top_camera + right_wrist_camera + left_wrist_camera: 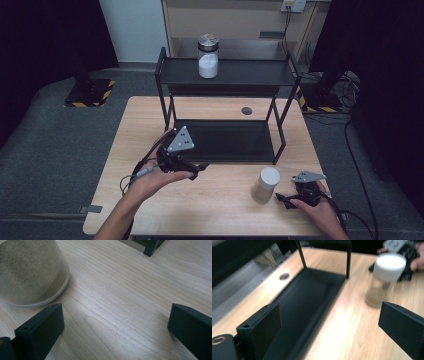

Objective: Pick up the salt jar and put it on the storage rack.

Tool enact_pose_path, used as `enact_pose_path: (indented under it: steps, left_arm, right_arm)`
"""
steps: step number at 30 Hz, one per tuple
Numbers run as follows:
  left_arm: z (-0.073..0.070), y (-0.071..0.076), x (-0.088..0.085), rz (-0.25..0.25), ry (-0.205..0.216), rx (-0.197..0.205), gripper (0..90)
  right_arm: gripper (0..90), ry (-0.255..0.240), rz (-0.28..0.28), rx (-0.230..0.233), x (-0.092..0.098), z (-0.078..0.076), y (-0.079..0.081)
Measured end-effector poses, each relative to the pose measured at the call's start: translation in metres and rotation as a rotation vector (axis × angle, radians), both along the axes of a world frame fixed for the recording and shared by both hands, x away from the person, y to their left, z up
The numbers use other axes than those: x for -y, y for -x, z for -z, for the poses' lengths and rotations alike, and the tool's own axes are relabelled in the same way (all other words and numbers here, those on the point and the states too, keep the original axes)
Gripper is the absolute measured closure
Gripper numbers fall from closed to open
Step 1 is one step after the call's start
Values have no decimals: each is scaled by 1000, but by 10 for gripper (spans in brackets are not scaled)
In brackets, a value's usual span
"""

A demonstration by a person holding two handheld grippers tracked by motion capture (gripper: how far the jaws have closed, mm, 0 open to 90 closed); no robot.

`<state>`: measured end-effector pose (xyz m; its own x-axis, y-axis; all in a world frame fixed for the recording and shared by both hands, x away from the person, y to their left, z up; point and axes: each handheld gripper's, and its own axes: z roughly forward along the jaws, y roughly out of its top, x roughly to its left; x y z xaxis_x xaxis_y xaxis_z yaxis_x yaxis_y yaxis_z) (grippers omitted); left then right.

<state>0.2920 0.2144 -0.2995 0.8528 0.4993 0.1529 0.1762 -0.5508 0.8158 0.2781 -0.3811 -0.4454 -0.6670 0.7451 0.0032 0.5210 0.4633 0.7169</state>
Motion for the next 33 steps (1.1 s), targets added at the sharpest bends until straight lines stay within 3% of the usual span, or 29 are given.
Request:
enact_pose_path:
  steps: [6, 9, 15, 20, 24, 33]
  left_arm:
    - [40, 2, -3, -19, -23, -60, 37]
    - [57, 3, -4, -25, -60, -81, 37]
    - [89, 6, -12, -36, -86, -137, 42]
    - [102, 5, -14, -26, -126, -175, 43]
    - [109, 2, -20, -27, -129, -192, 42]
    - [123, -1, -32, -21, -140, -196, 42]
  right_arm:
    - [14, 0, 0, 0, 0, 0, 0]
    - [14, 0, 0, 0, 0, 0, 0]
    - [14, 0, 0, 0, 0, 0, 0]
    - [14, 0, 0, 0, 0, 0, 0]
    - [14, 0, 0, 0, 0, 0, 0]
    - [14, 0, 0, 0, 0, 0, 0]
